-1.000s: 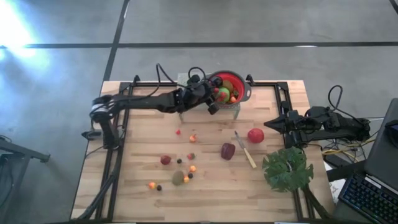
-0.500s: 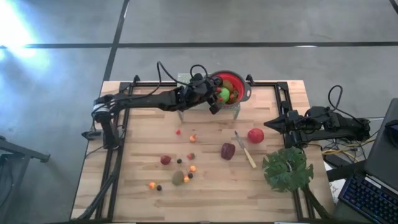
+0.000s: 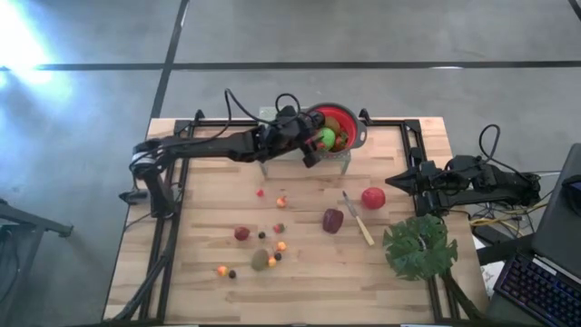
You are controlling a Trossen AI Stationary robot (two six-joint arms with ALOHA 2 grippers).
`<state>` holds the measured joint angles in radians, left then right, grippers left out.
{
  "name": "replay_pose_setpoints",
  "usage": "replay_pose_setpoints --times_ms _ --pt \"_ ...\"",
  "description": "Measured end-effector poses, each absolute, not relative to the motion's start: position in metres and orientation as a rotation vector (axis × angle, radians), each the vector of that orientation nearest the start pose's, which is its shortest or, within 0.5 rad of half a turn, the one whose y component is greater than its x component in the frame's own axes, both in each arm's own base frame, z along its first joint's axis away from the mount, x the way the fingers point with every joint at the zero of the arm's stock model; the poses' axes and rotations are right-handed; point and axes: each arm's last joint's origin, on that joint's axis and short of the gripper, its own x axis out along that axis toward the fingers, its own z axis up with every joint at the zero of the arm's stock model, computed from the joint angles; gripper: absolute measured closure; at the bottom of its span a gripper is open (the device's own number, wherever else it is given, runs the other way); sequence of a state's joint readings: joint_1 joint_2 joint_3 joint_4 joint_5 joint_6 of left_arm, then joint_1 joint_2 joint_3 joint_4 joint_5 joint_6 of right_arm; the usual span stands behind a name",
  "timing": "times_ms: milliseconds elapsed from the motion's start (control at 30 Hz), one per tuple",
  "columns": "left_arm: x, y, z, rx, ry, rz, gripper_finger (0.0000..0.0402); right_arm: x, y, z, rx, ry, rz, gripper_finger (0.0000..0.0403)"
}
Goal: Pick & Place Fruit
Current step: Put the orange peach into the black strainer bowl on the shelf
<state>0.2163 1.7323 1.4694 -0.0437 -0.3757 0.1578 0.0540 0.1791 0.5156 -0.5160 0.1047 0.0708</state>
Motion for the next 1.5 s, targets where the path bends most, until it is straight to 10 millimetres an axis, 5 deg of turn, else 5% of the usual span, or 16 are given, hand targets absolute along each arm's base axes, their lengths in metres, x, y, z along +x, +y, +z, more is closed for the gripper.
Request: replay_pose_setpoints --times_ms 300,667,1133,1500 --pt "0.381 0.078 0.351 0.18 0.324 0.523 0.018 0.067 0.001 0.271 0.057 0.177 -0.057 0.0394" --pt "0.363 0.039 0.365 0.218 0.535 0.405 0.0179 0.067 0.001 0.271 0.056 0.178 -0.057 0.0394" --pt "0.336 -0.039 0.367 0.218 0.76 0.221 0.0179 0.067 0.001 0.271 0.057 0.177 -0.057 0.0394" --pt "0.303 -0.112 0.355 0.061 0.898 0.151 0.0179 0.067 0.001 0.271 0.057 0.177 -0.057 0.0394"
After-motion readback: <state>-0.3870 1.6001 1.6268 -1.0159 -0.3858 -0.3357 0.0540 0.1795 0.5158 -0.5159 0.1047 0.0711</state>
